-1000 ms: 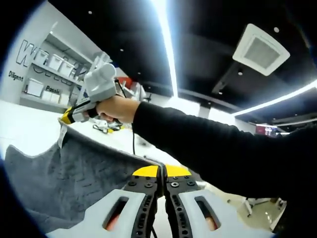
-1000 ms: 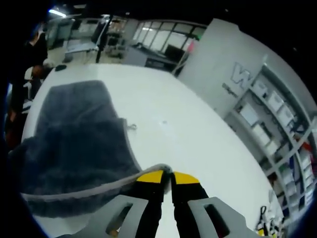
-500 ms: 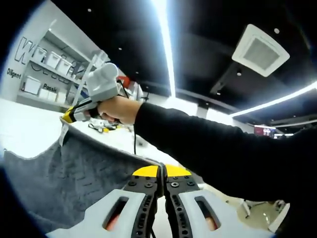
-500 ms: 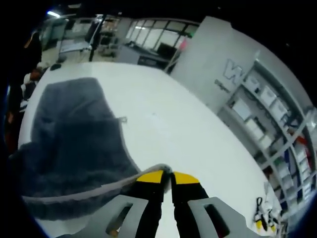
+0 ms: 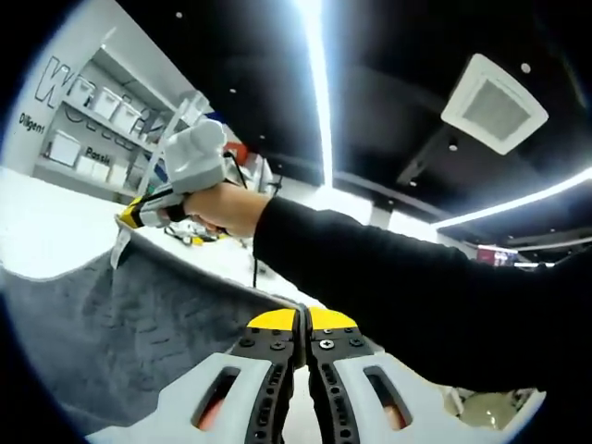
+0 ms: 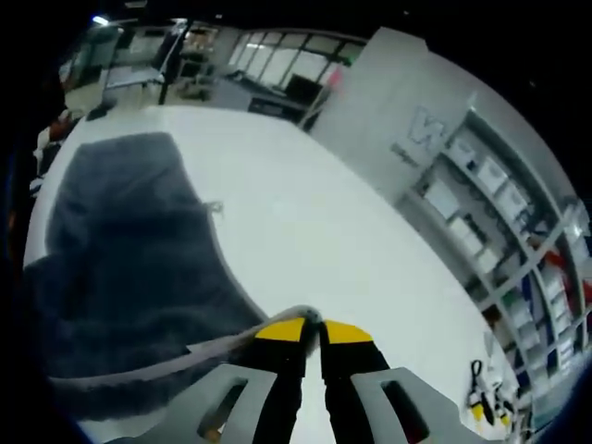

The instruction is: Open the folded towel by lifting each exposed corner and separating the folded layers until the towel lies flat within the target outline without major curled edges

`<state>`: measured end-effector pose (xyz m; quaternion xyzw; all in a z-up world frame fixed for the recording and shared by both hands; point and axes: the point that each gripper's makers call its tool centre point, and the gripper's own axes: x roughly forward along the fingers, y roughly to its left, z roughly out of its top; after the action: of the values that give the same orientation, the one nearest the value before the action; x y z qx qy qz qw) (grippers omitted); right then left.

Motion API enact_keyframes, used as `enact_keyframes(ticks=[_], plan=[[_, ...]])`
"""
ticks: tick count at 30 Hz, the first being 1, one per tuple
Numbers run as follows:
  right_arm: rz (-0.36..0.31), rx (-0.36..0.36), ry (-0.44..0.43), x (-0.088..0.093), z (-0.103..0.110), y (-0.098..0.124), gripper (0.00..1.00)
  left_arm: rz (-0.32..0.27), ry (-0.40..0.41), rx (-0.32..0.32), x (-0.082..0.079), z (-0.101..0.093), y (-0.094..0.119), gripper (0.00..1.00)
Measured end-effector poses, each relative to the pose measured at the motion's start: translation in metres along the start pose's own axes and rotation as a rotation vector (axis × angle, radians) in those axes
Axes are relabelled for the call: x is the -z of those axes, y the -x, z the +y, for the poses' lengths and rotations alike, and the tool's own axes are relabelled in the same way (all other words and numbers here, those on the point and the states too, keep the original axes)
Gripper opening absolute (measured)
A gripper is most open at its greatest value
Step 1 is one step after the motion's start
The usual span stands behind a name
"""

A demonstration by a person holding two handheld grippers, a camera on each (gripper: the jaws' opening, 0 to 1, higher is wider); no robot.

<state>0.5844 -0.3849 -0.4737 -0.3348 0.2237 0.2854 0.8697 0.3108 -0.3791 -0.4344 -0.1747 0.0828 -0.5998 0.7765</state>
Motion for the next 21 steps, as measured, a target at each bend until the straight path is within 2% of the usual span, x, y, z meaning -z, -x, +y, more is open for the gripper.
enact_keyframes(ticks=[11, 17, 21], plan=[[0.029, 0.019, 0.011, 0.027, -0.010, -0.013, 0.02, 0.028, 0.001, -0.010, 0.020, 0.002, -0.025, 0.00], [0.036, 0.021, 0.000, 0.038, -0.023, -0.019, 0.02, 0.076, -0.041, -0.020, 0.032, 0.011, -0.033, 0.00], [0.039, 0.024, -0.001, 0.044, -0.023, -0.022, 0.02, 0.104, -0.064, -0.022, 0.042, 0.013, -0.038, 0.00]])
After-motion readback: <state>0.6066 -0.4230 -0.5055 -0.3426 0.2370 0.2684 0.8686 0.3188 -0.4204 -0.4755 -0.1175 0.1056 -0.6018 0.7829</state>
